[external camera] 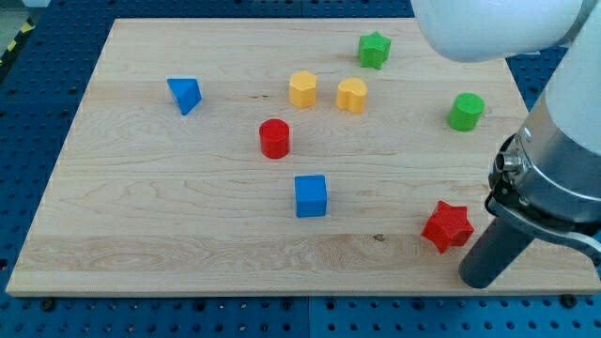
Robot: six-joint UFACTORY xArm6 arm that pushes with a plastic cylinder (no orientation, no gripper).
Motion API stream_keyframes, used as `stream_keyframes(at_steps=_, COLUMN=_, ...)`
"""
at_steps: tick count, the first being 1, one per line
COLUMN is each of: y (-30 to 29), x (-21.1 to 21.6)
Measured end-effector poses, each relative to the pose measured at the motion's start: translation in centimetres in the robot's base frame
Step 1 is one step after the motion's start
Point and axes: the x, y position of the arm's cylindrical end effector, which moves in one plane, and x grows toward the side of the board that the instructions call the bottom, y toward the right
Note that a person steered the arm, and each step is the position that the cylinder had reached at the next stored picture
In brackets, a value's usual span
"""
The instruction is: Push the red star up and left a bit
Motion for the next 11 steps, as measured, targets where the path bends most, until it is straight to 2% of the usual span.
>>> stream_keyframes(at_steps=7, y=-0.8, x=-6.7)
stream_keyframes(at_steps=11, y=-0.8, x=-8.6)
